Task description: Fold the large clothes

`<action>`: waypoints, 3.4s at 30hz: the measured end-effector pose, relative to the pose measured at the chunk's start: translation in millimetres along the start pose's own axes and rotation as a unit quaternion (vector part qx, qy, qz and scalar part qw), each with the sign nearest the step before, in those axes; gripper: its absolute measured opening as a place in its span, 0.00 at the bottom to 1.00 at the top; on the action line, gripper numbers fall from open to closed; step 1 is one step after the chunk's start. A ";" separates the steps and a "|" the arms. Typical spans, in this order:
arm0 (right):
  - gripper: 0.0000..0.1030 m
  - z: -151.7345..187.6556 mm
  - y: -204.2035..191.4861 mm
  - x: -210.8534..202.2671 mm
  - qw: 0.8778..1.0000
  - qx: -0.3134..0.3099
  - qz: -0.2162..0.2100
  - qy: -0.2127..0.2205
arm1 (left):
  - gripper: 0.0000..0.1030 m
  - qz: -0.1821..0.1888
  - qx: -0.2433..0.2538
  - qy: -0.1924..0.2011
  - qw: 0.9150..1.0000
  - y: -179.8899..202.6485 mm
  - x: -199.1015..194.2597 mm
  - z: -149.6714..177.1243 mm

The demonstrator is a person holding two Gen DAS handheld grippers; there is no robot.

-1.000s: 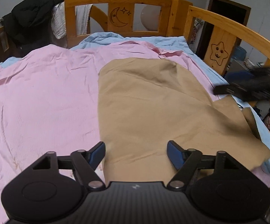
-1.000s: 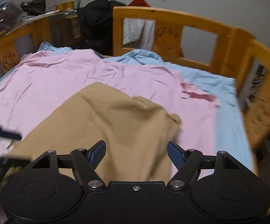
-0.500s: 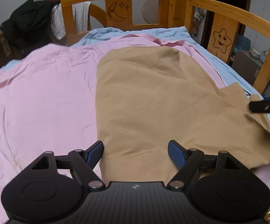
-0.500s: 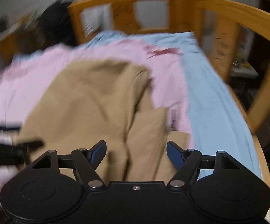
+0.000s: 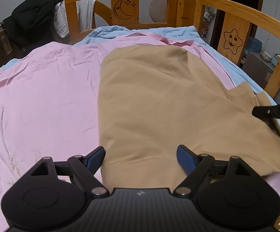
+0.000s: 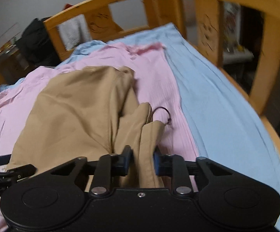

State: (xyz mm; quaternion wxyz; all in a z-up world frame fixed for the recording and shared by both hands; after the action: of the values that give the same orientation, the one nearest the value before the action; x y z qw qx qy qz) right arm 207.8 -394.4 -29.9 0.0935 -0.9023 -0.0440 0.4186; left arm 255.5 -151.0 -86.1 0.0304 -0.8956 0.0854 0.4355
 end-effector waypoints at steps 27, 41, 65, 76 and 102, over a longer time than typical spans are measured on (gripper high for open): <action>0.81 -45.6 30.0 62.3 0.975 0.031 -0.221 0.018 | 0.99 0.136 -0.117 -0.049 0.983 -76.7 35.9 -20.0; 0.93 -41.2 34.6 82.0 0.964 0.065 -0.256 -0.040 | 1.00 0.188 -0.156 -0.075 0.967 -83.1 61.2 -14.4; 0.92 -31.6 28.8 90.2 0.963 0.069 -0.256 -0.057 | 1.00 0.144 -0.060 -0.064 0.986 -48.5 52.6 -25.1; 0.90 -31.4 23.9 88.5 0.967 0.041 -0.246 -0.053 | 1.00 0.159 -0.077 -0.085 0.980 -55.3 60.8 -21.7; 0.98 -25.6 -3.1 82.0 0.970 -0.072 -0.224 -0.054 | 1.00 0.190 -0.108 -0.111 0.970 -63.0 77.7 -14.7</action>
State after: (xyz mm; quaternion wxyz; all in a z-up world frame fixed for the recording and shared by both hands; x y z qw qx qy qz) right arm 280.3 -381.8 -74.3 0.1177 -0.8496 -0.2801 0.4312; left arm 325.3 -100.8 -139.3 -0.1403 -0.8072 0.2021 0.5365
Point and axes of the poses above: each gripper's, at about its wrist camera, not at the fingertips, and x roughly the way its jaws point, y to its right, z to its underside, the point moved 3 cm from there along x, roughly the way its jaws point
